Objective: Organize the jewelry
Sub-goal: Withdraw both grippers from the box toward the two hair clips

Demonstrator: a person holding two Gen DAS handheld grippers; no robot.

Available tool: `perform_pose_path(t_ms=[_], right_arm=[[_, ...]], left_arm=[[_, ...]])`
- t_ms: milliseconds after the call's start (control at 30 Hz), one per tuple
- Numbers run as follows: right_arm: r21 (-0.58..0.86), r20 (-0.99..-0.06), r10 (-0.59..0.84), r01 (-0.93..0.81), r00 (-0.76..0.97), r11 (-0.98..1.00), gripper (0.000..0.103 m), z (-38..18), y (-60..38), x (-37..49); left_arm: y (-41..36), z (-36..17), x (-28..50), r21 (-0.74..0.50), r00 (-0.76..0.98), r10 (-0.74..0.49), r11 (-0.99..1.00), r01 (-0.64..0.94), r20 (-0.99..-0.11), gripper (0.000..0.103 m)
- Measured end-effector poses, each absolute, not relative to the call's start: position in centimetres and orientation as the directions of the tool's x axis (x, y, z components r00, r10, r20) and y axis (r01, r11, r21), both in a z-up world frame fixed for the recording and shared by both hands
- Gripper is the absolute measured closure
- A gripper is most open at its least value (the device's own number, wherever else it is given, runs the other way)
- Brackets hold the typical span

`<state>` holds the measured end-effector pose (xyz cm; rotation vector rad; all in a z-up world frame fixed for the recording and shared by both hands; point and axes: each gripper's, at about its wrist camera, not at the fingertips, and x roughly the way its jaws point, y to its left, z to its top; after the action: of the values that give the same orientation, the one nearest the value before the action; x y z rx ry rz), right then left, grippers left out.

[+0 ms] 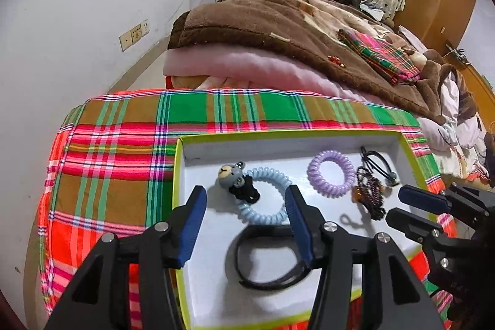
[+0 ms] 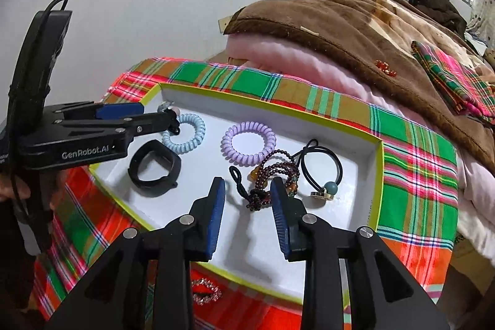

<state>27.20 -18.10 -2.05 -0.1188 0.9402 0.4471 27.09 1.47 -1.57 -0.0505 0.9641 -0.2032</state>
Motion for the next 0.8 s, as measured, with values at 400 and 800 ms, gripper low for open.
perform_pose_path(t_ms=[400, 800], right_arm=[[0.118, -0.756, 0.349, -0.409, 0.553, 0.905, 0.072, 0.1, -19.0, 23.4], [0.139, -0.689, 0.4, -0.431, 0.605, 0.892, 0.072, 2.6, -21.2, 17.3]], left_arm=[[0.8, 0.9, 22.8, -0.136, 0.592, -0.216, 0.975, 0.177, -0.777, 0.047], [0.6, 2.1, 17.2, -0.148, 0.624, -0.246, 0.968, 0.205, -0.742, 0.046]])
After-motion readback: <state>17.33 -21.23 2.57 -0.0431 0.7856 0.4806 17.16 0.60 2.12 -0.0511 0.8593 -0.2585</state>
